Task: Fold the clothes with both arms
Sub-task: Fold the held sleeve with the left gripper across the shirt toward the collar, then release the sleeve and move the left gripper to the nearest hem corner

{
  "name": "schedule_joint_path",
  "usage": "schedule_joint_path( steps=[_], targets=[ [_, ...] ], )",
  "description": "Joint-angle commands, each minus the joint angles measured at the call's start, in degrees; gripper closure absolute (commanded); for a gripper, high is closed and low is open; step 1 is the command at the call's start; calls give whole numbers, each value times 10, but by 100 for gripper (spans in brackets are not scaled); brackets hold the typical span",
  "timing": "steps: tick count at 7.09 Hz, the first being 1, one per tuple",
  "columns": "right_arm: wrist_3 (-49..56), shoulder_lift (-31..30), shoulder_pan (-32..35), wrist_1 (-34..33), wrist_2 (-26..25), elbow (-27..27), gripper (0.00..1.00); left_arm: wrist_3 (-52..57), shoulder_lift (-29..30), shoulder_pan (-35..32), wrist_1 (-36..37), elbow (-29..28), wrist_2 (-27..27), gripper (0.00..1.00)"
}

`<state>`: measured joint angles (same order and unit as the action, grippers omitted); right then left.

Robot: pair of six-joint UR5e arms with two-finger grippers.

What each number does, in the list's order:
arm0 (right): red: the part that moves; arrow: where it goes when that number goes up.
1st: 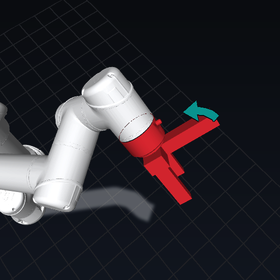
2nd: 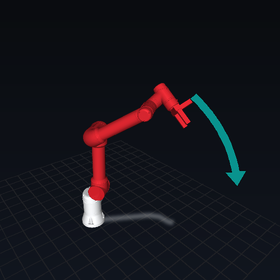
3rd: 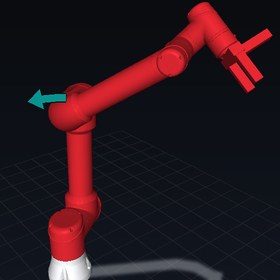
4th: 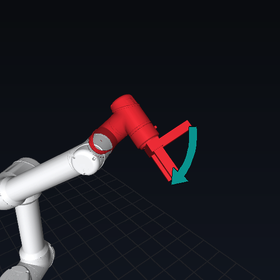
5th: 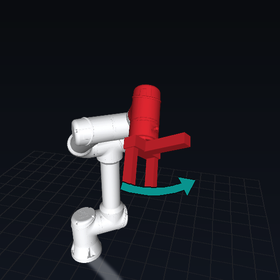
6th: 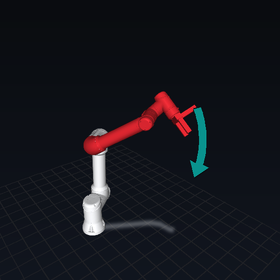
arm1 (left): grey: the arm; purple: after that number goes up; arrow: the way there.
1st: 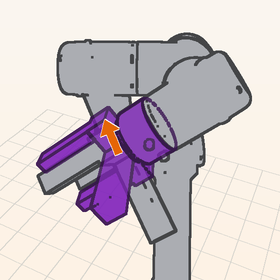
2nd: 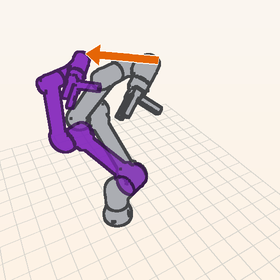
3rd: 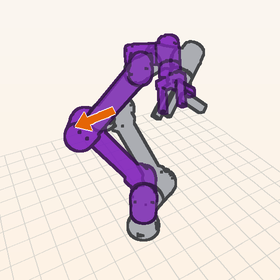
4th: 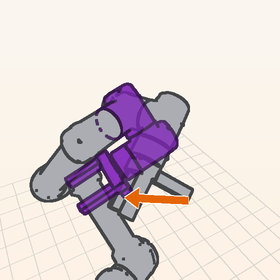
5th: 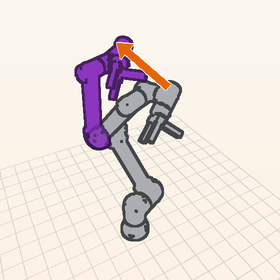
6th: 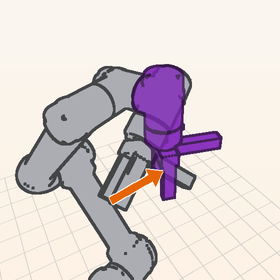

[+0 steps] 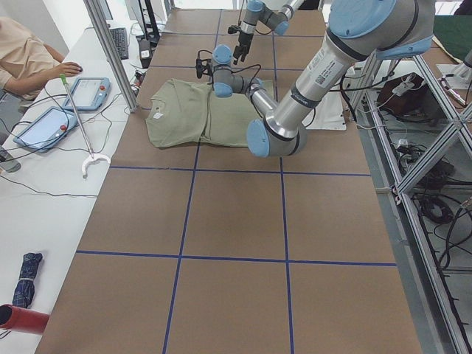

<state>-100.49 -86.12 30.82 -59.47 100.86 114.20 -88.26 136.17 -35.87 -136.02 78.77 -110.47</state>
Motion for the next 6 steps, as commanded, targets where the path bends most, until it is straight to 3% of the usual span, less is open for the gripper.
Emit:
schedule_joint_path(
  steps=[1,4,6],
  targets=[
    [-69,-20,-109,0,-71,23,2,17,-96,-10,12,101,-23,15],
    [-118,-19,-195,-38,-151,25,5,12,-111,-12,10,115,-26,15],
    [-118,-20,-204,-62,-151,30,8,11,-112,-12,10,115,-26,15]
  ],
)
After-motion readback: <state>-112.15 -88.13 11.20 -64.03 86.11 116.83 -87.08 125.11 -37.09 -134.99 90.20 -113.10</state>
